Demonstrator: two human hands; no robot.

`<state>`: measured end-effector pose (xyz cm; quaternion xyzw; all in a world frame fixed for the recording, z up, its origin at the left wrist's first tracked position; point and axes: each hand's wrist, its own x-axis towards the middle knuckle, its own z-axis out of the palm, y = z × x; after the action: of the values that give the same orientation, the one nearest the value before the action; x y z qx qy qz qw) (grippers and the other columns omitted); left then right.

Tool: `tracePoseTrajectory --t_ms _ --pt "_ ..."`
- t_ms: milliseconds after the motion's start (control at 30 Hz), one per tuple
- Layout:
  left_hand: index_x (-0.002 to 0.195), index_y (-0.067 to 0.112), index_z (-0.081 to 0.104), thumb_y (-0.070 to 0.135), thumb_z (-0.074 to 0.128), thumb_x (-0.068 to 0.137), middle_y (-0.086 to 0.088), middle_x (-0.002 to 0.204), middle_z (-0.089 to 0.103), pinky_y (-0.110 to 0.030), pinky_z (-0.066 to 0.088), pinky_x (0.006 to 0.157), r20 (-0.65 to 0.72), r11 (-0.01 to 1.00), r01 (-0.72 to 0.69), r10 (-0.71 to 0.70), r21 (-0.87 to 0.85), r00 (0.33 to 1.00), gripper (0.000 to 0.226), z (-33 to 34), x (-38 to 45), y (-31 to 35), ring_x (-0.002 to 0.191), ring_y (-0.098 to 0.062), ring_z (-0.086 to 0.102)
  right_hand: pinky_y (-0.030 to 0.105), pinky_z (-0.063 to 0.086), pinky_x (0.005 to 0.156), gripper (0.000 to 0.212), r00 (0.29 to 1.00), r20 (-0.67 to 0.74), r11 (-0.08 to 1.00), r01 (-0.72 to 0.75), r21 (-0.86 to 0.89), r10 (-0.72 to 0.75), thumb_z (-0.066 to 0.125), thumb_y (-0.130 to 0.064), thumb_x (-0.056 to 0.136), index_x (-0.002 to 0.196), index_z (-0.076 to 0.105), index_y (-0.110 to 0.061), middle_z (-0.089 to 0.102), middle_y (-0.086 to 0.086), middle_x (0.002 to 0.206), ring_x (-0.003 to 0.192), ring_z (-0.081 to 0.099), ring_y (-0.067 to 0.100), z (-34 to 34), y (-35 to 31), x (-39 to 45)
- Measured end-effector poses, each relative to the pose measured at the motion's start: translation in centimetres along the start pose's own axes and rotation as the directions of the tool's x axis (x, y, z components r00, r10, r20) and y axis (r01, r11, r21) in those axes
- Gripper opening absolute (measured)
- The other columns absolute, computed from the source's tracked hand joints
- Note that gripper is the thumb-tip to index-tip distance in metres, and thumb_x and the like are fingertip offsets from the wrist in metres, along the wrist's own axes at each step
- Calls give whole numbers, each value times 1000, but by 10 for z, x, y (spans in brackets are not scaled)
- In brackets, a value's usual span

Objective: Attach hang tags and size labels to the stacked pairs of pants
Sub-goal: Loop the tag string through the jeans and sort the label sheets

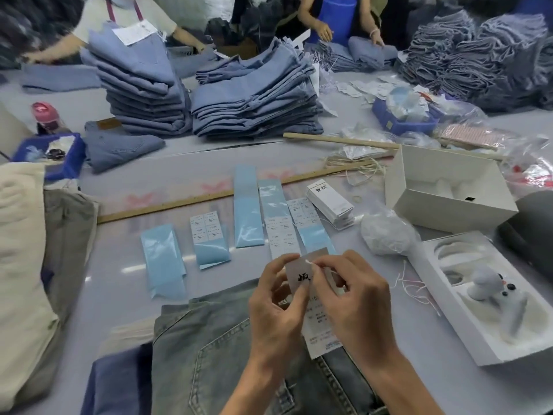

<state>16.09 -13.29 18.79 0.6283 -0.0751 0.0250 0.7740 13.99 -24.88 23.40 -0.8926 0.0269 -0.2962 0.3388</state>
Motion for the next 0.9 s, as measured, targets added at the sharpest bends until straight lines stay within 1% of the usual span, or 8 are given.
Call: tracePoseTrajectory --t_ms 100,167,367,433,500,667,800,900 --pt "113 31 65 11 70 93 -5 101 75 -27 60 65 -36 999 -6 5 -32 999 30 -2 -1 5 85 -25 75 25 51 60 8 1000 1 999 17 -36 -17 77 -11 87 92 75 -18 62 -9 81 65 57 5 -1 -1 -1" --pt "109 31 66 10 70 94 -5 100 75 -24 59 66 -39 999 -25 24 -35 999 27 -2 -2 7 84 -24 75 26 50 57 9 1000 5 997 19 -69 -19 78 -12 86 92 76 -19 62 -9 78 63 54 4 -2 -1 -1" --pt "109 30 67 23 63 101 2 100 73 -19 55 69 -9 996 -84 85 16 996 11 -1 -6 9 87 -16 73 32 52 54 8 999 30 997 33 -68 -31 78 -20 87 95 78 -21 65 -9 77 62 59 8 -2 -5 -3" --pt "111 29 67 33 50 106 3 104 73 -19 53 67 2 996 -92 92 22 996 19 -1 -9 11 87 -11 70 35 53 53 9 999 26 998 37 -45 -36 78 -21 87 96 78 -22 65 -7 77 63 61 11 -4 -5 -4" --pt "111 24 69 32 40 108 1 108 74 -21 55 70 1 998 -67 67 -20 998 30 -2 -10 15 93 -13 71 37 51 52 9 999 21 999 39 -30 -38 78 -21 89 98 77 -22 62 -6 75 61 59 13 -5 -5 -4" --pt "108 18 75 19 65 96 0 98 76 -19 54 71 -56 998 4 -8 -70 998 15 -6 0 19 83 -8 69 35 49 50 9 995 32 992 100 -71 -98 72 -23 93 101 76 -24 52 -5 75 59 55 14 -8 -11 -7" --pt "107 21 77 21 71 92 -11 101 77 -29 59 77 7 943 188 -193 -276 981 16 -10 1 20 90 -23 73 35 49 50 7 992 12 988 125 -94 -124 71 -26 95 95 75 -20 52 -3 74 60 53 15 -7 -15 -9" --pt "114 20 75 22 78 86 -17 103 76 -32 60 82 28 915 243 -248 -322 968 28 -13 0 19 93 -26 73 33 49 53 7 988 4 976 152 -159 -153 71 -23 93 93 75 -17 53 -2 74 63 52 14 -4 -18 -10"
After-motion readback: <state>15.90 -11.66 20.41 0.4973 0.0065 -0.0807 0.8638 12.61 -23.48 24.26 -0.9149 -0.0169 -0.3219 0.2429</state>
